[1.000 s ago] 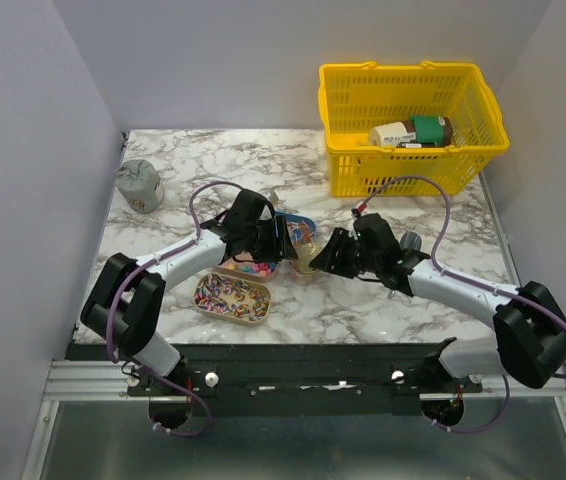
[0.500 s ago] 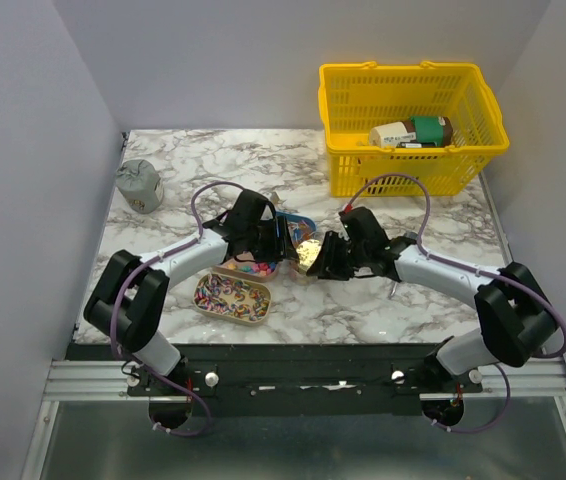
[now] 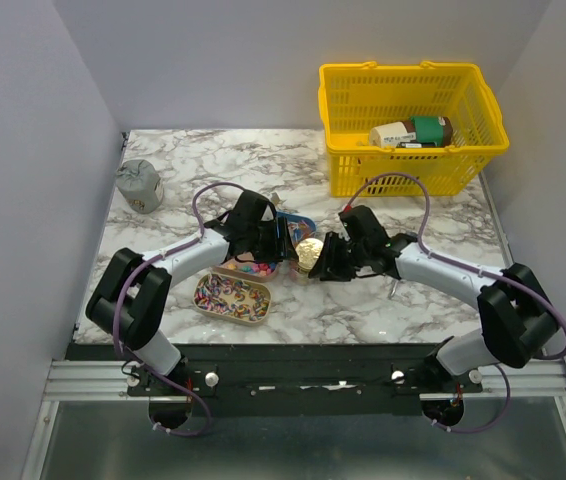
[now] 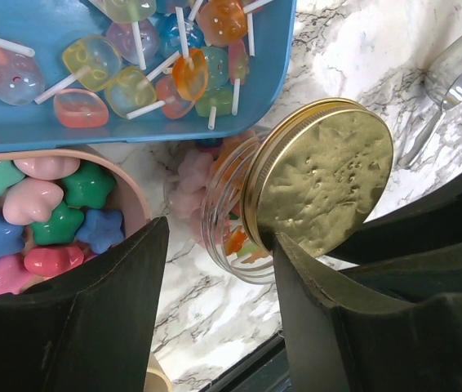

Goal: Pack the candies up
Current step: Close the bottle lid on the packing bottle.

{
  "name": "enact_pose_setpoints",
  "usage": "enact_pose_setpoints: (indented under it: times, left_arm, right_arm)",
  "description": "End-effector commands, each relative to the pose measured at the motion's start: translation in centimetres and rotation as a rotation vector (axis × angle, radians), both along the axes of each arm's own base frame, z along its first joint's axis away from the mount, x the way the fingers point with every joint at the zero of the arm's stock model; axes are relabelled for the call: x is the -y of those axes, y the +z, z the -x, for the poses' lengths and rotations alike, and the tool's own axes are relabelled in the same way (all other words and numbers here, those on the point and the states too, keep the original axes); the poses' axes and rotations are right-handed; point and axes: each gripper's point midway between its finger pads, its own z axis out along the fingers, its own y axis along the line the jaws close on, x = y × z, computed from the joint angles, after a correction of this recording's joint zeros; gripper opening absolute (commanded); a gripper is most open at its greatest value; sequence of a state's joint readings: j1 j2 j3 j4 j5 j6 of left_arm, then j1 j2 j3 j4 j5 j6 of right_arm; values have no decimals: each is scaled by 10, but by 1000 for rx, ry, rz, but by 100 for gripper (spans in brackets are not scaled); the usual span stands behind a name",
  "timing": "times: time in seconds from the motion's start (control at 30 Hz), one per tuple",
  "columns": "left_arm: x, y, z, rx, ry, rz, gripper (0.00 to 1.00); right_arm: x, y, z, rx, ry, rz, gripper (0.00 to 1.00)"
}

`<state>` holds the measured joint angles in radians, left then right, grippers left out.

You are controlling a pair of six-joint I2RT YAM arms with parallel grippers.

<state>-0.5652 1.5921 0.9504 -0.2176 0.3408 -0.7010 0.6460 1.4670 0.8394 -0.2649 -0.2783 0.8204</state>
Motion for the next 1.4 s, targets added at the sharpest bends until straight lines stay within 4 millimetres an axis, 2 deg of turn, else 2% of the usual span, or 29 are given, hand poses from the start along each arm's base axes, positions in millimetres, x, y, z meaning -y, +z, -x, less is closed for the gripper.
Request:
enact_pose_setpoints:
  times: [0.0,0.13,0.23,0.3,0.33,0.37,0.47,0.5,0.57,0.67,0.9,1.07,1.37]
  left_arm:
    - [1,-7,2,4,-23,-12,62]
    - [1,-8,2,4,-24,-16,62]
    - [1,-10,2,-2,-24,-19,62]
    - [1,-9,2,0,-24,-18,62]
    - [1,-10,2,1,-25,-20,62]
    - [1,-10,2,3,-25,-21,62]
    - [0,-10,2,2,-25,-24,62]
    - [0,-10,2,2,-25,-24,62]
    - [1,-9,1,5,-27,-23,62]
    - [1,-6,-1,13,-26,-21,62]
    - [3,-4,-3,20,-26,-17,62]
    - [2,-2,-2,21,-22,-13,62]
    - [5,4,1,27,-30,16,62]
  right_arm:
    - [5,21,-2,39,12,9,48]
    - [21,30,-4,64,-20,92,52]
    - [31,36,-12,89,-55,150,60]
    - [35,37,-22,127,-75,187,64]
    - [33,46,-32,160,-86,193,65]
    - [32,40,-38,156,-86,216,66]
    - [28,46,-59,208,-82,257,66]
    - [27,36,-64,199,-67,288,65]
    - [24,37,-72,210,-58,303,63]
    - [23,27,-77,200,-45,331,58]
    - [28,9,-67,159,-19,358,53]
    - [27,5,-61,150,-1,343,49]
    - [18,-6,-46,114,59,298,51]
